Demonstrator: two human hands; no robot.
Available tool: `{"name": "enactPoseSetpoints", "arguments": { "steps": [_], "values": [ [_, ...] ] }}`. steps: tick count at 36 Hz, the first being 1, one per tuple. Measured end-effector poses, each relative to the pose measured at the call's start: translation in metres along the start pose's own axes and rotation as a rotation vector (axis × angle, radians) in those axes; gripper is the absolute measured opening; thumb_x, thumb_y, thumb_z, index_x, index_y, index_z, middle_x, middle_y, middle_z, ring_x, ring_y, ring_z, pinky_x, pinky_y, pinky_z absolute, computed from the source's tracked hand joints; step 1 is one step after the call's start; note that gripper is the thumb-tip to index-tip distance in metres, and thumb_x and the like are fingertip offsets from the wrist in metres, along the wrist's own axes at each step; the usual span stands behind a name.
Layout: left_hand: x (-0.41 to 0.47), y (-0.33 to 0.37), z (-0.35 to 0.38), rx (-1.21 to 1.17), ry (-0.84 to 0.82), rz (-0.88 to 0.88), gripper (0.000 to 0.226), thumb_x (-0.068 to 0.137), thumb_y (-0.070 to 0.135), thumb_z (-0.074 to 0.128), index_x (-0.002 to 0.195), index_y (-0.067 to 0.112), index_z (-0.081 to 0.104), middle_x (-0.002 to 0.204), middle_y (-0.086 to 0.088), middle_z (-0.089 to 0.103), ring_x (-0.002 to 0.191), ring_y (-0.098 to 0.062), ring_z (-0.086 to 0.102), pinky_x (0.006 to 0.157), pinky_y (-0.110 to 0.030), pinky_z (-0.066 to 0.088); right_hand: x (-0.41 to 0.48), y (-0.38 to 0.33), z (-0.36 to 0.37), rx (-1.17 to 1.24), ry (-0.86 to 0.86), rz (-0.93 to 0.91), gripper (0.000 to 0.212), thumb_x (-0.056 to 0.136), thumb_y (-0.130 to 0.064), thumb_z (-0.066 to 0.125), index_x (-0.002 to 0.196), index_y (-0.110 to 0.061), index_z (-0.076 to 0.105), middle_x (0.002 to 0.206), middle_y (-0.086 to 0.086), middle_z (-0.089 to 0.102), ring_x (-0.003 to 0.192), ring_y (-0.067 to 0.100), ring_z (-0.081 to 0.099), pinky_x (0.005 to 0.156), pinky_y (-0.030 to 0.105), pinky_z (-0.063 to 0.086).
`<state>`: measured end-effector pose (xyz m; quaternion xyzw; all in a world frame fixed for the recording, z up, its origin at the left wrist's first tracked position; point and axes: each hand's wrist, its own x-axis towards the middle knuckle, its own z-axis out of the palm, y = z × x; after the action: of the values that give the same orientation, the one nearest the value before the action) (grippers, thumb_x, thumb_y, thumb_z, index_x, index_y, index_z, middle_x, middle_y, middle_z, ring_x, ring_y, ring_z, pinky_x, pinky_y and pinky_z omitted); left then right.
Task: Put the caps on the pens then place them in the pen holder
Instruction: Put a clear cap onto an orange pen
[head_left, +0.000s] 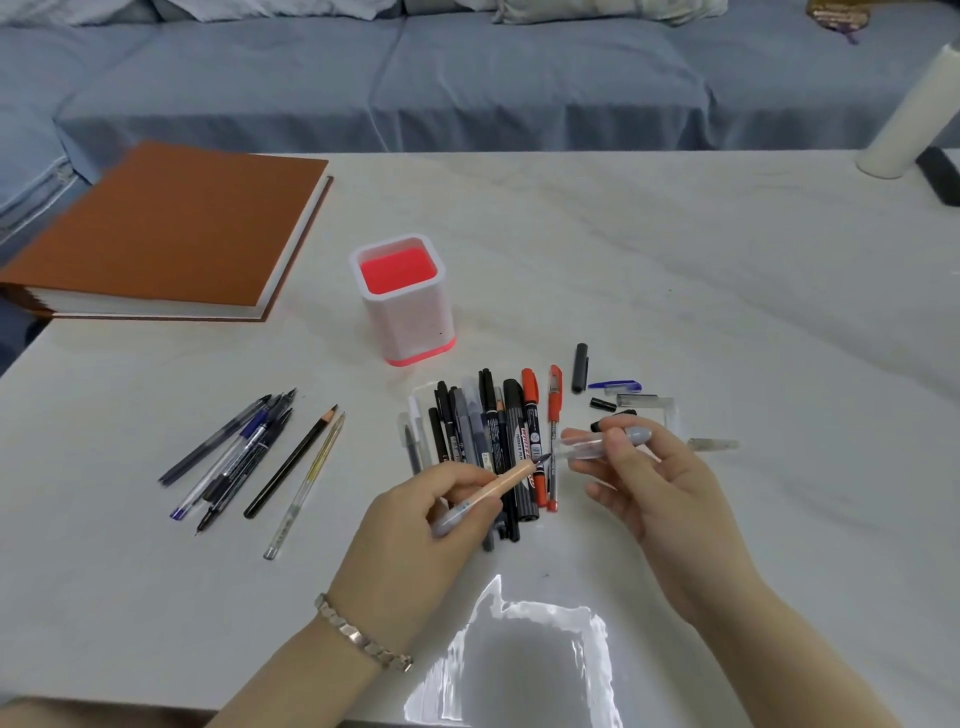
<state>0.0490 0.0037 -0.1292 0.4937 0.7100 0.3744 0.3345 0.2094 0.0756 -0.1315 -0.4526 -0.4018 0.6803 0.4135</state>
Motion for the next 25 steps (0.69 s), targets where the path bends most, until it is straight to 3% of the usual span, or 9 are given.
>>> {"name": "enactPoseSetpoints", "arguments": {
  "steps": [3,11,19,25],
  "values": [
    [-0.0014,0.0003,-0.0002,-0.011,0.000,0.013,0.020,0.078,0.023,0.064,0.078,0.043,0.062,0.075,0.020,0.065,0.067,-0.010,0.056,0.059,-0.018,0.046,-0.0014,-0.0003,0.0030,0.038,-0.030,0.026,0.012,0.089,-0.016,0.048,0.087,-0.016,0.060,0.074,-0.003,0.075,0.068,0.006,0.069,0.063,0.016,0.055],
    [-0.0042,0.0035,-0.0021,-0.020,-0.010,0.052,0.024,0.079,0.020,0.064,0.078,0.044,0.061,0.082,0.019,0.064,0.071,-0.006,0.057,0.059,-0.009,0.045,-0.0035,0.0038,0.0076,0.050,-0.073,0.074,0.010,0.087,-0.017,0.050,0.088,-0.016,0.060,0.083,0.006,0.075,0.074,0.013,0.069,0.064,0.018,0.056],
    [-0.0065,0.0051,-0.0037,-0.032,0.014,0.067,0.030,0.077,0.017,0.066,0.075,0.046,0.059,0.080,0.022,0.064,0.071,-0.006,0.056,0.058,-0.010,0.045,-0.0056,0.0008,0.0060,0.108,-0.069,0.097,0.024,0.071,-0.030,0.054,0.088,-0.014,0.059,0.080,0.006,0.075,0.073,0.014,0.071,0.063,0.019,0.057],
    [-0.0066,0.0052,-0.0042,-0.027,0.030,0.073,0.030,0.076,0.017,0.067,0.076,0.047,0.061,0.081,0.021,0.065,0.072,-0.010,0.056,0.061,-0.013,0.046,-0.0056,-0.0015,0.0065,0.162,-0.061,0.116,0.012,0.083,-0.021,0.050,0.086,-0.013,0.058,0.076,0.006,0.075,0.069,0.015,0.071,0.062,0.019,0.057]
  ]
}}
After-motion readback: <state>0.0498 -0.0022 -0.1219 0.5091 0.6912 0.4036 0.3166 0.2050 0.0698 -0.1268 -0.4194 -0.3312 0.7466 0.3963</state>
